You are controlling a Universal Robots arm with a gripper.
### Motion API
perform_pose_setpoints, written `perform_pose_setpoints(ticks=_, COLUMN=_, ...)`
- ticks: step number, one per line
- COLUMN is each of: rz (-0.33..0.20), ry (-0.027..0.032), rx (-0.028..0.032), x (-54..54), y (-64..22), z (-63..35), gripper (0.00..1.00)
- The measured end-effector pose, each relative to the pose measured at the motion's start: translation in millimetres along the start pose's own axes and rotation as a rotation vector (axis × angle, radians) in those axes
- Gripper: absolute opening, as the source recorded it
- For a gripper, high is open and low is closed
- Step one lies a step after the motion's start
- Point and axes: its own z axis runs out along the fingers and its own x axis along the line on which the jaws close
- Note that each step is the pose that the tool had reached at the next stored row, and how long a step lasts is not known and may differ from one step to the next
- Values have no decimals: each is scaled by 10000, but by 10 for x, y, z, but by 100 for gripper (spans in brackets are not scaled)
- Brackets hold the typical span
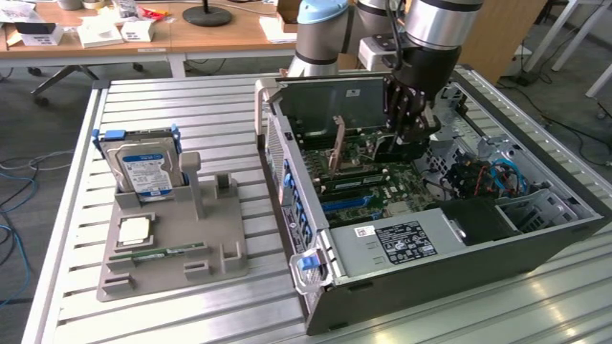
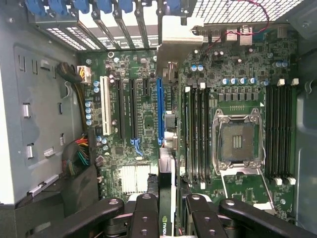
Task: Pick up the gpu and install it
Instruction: 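Insert the gpu into the slot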
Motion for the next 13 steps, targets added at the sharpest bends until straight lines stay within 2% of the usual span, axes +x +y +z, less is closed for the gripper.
perform_pose_setpoints(ticks=2, rz=1, ry=-19, rx=-2, x=8, y=3, z=4, gripper=26)
perform_pose_setpoints(ticks=7, rz=-1, ry=-141, rx=-9, x=31, y=4, z=12, gripper=26)
perform_pose_setpoints(ticks=10, rz=-3, ry=-148, rx=-9, x=31, y=4, z=14, gripper=26)
perform_pose_setpoints(ticks=13, rz=-3, ry=-189, rx=-12, x=40, y=5, z=19, gripper=26)
